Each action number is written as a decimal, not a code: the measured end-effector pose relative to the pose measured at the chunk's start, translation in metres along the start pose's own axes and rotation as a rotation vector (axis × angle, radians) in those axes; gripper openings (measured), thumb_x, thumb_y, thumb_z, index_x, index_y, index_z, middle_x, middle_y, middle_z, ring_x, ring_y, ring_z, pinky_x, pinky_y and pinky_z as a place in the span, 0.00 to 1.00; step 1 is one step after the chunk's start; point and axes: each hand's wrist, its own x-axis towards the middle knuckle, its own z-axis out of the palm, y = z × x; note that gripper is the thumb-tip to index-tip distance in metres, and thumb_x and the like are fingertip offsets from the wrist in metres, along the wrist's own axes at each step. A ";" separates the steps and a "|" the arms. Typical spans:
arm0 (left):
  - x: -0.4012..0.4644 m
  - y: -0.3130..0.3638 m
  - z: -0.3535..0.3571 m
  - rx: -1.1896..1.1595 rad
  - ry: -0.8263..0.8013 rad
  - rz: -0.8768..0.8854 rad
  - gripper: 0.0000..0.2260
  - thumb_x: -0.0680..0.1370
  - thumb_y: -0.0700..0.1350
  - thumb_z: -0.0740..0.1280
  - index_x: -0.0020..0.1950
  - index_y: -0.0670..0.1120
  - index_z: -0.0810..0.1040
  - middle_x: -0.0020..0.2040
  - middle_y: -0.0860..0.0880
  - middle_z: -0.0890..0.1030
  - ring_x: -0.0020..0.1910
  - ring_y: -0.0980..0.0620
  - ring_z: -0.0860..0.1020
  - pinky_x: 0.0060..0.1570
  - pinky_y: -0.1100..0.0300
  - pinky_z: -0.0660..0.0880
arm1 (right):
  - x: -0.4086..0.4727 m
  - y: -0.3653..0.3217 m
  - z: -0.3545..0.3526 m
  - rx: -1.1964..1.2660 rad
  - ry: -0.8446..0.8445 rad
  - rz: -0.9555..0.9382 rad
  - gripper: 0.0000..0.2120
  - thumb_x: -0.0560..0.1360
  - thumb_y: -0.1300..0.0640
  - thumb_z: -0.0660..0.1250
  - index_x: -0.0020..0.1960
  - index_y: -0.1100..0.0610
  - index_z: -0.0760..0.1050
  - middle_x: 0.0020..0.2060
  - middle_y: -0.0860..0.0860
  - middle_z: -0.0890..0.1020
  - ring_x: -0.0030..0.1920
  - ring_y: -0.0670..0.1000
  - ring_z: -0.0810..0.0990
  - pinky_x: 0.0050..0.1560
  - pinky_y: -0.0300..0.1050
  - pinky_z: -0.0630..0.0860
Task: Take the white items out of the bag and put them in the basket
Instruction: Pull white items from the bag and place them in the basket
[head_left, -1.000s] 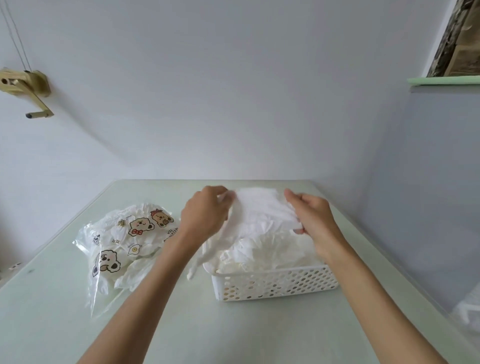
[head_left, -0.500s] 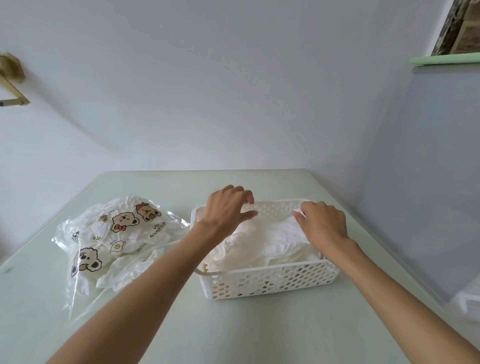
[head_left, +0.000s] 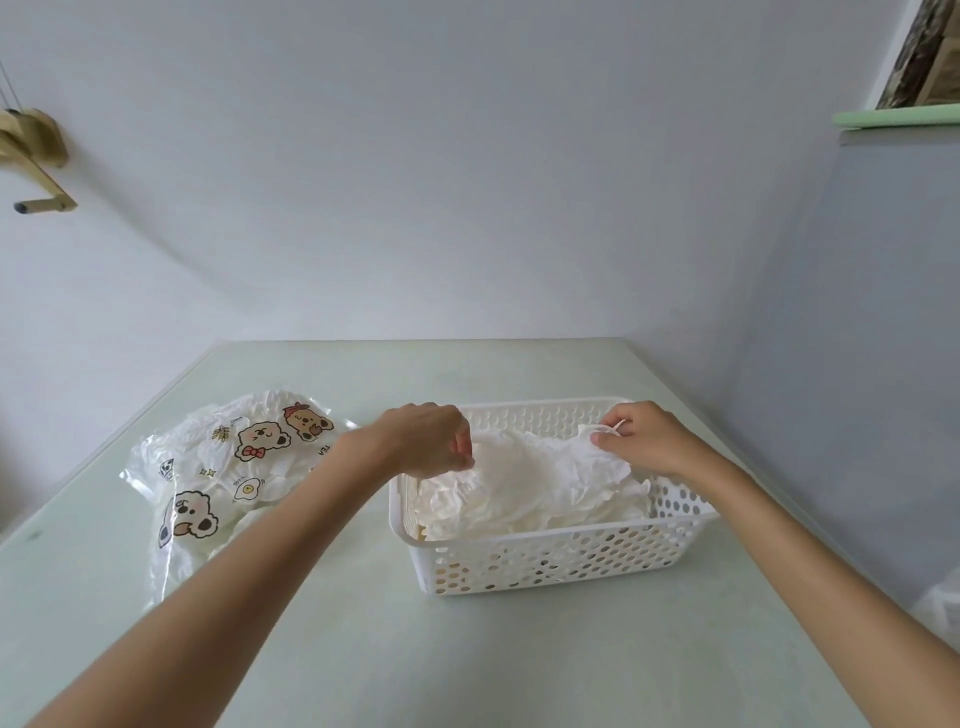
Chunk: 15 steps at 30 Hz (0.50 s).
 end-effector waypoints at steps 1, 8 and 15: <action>0.000 0.002 0.000 -0.004 -0.010 -0.007 0.09 0.80 0.54 0.62 0.54 0.52 0.77 0.55 0.55 0.81 0.56 0.51 0.77 0.49 0.58 0.68 | 0.001 -0.001 0.002 0.012 0.007 0.011 0.08 0.78 0.53 0.65 0.54 0.56 0.76 0.55 0.54 0.80 0.55 0.54 0.77 0.50 0.43 0.69; -0.003 0.003 0.006 0.030 -0.072 0.039 0.15 0.77 0.57 0.66 0.58 0.51 0.79 0.55 0.54 0.82 0.55 0.51 0.77 0.54 0.59 0.70 | 0.005 0.000 0.013 -0.105 0.095 0.018 0.11 0.82 0.54 0.57 0.59 0.59 0.71 0.57 0.57 0.77 0.53 0.57 0.76 0.49 0.46 0.70; -0.001 -0.003 -0.002 0.059 0.193 0.024 0.08 0.75 0.45 0.71 0.53 0.52 0.81 0.48 0.56 0.83 0.49 0.53 0.80 0.43 0.60 0.69 | -0.001 0.002 0.016 -0.413 0.233 -0.071 0.09 0.82 0.54 0.55 0.58 0.56 0.70 0.54 0.56 0.79 0.49 0.59 0.77 0.43 0.46 0.70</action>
